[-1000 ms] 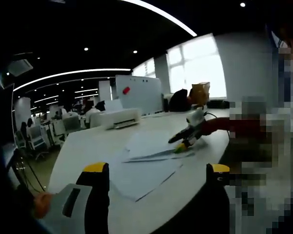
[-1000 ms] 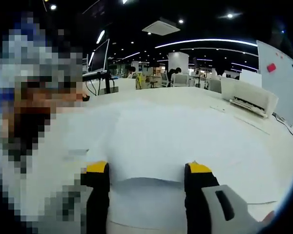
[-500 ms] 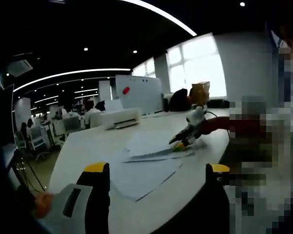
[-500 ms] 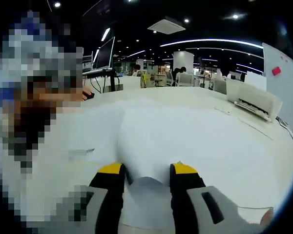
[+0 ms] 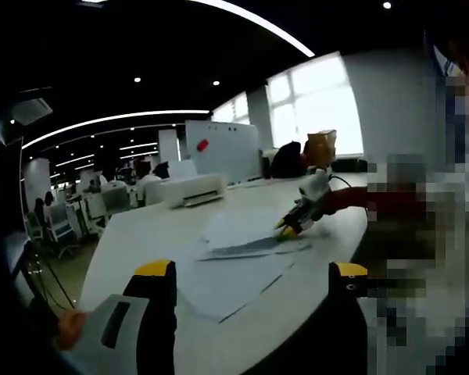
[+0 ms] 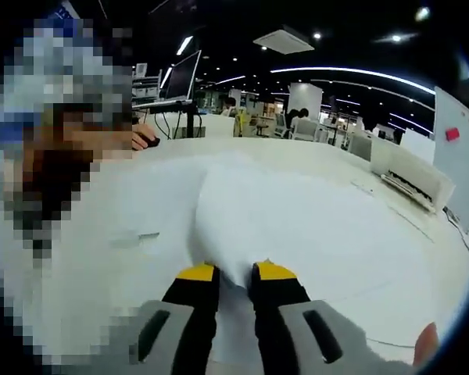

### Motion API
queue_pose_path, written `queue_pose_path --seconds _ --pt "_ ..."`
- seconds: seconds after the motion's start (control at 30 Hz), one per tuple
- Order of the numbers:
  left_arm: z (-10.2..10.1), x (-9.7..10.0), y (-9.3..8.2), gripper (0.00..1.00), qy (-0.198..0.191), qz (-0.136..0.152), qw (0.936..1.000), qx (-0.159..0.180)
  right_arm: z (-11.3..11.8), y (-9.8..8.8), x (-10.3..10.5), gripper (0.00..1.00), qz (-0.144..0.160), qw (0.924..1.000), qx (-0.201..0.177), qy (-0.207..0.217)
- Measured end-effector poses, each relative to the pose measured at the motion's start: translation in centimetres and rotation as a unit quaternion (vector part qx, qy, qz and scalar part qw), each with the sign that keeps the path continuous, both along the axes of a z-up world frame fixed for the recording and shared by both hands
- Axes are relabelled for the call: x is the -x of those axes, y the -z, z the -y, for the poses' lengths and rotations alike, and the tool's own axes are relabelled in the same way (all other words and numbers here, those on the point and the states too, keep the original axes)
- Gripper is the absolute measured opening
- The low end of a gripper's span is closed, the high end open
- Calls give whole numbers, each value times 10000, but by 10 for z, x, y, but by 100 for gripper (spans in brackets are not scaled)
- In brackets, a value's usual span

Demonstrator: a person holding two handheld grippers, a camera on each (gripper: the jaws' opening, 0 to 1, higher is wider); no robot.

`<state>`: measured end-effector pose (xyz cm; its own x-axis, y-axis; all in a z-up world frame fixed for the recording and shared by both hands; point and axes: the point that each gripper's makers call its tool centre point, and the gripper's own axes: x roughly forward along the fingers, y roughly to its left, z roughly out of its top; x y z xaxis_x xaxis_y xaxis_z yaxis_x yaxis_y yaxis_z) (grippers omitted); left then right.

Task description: Organize the stack of printing papers by aligning and flattening the scattered papers on the table

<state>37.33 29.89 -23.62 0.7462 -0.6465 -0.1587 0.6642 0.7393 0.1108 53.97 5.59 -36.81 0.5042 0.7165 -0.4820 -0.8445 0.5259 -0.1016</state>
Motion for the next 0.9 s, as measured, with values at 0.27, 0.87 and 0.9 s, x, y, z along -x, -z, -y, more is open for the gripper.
queue_pose_path --seconds 0.27,0.87,0.9 --pt "1 0 0 82 8 6 10000 -3 4 -4 -3 0 120 9999 64 106" --pt "6 -5 1 82 50 -7 10000 28 7 -48 8 0 205 9989 -340 230" --pt "7 -5 1 82 58 -15 10000 37 8 -55 10 0 209 9987 -395 245"
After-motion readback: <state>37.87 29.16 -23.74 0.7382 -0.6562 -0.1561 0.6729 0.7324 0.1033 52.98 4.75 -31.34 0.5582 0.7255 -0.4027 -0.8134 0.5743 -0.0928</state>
